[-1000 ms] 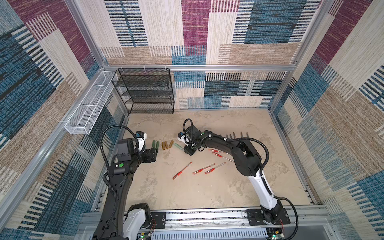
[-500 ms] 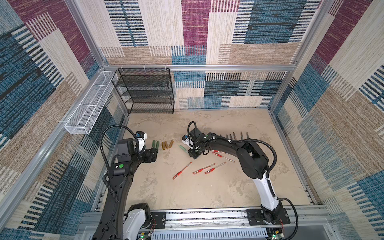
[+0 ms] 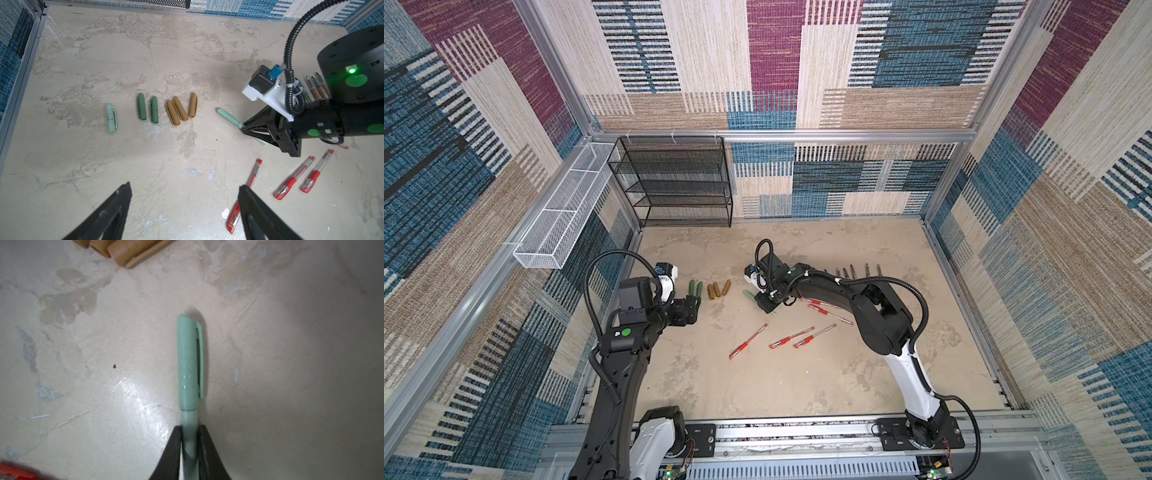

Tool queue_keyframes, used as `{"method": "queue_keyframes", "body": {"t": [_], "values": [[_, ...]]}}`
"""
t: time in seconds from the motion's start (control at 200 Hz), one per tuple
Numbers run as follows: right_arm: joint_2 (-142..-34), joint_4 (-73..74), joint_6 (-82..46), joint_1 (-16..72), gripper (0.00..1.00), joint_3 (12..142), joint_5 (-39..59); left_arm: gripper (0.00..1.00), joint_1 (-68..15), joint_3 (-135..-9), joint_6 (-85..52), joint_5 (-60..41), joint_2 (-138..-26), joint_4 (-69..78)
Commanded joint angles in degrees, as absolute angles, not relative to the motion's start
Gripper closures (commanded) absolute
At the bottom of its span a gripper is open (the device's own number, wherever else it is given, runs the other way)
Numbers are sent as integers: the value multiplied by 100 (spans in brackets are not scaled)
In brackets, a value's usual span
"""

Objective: Open the pen caps
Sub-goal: 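Raise the light-green pen toward the left gripper while the left gripper reaches its cap, then close the left gripper on the light-green cap and pull the right gripper away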

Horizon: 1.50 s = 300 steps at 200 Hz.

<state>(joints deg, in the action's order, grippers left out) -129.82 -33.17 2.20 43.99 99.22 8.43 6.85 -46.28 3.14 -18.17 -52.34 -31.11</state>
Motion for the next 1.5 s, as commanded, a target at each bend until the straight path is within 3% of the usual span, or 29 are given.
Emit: {"method": "queue_keyframes", "body": {"t": [0.0,0.14,0.411,0.736,1.152,1.252,1.337,1.498], "values": [[-12923,-3652,155,4396,85,9620,621,16,664,-4664,224,-1851,-5233,-3038],[-12832,-3643,53,4389,92,9588,551,16,646,-4655,128,-2172,-5216,-3096],[-11778,-2456,-723,4476,93,8904,946,16,598,-4761,-346,-3008,-5303,-2977],[-10826,-459,-1668,5186,93,7816,1154,23,565,-4530,-1271,-4324,-5361,-2498],[-10694,341,-1961,5769,93,7711,1293,29,553,-4302,-1881,-3816,-5517,-2239],[-10678,584,-1957,5826,93,7638,1387,36,554,-4233,-1920,-3741,-5511,-2115],[-10774,522,-1927,5874,93,7757,1520,47,554,-4225,-1982,-3805,-5535,-2065],[-10730,640,-1803,5977,93,7704,1500,77,553,-4187,-1926,-3718,-5529,-2034]]}}
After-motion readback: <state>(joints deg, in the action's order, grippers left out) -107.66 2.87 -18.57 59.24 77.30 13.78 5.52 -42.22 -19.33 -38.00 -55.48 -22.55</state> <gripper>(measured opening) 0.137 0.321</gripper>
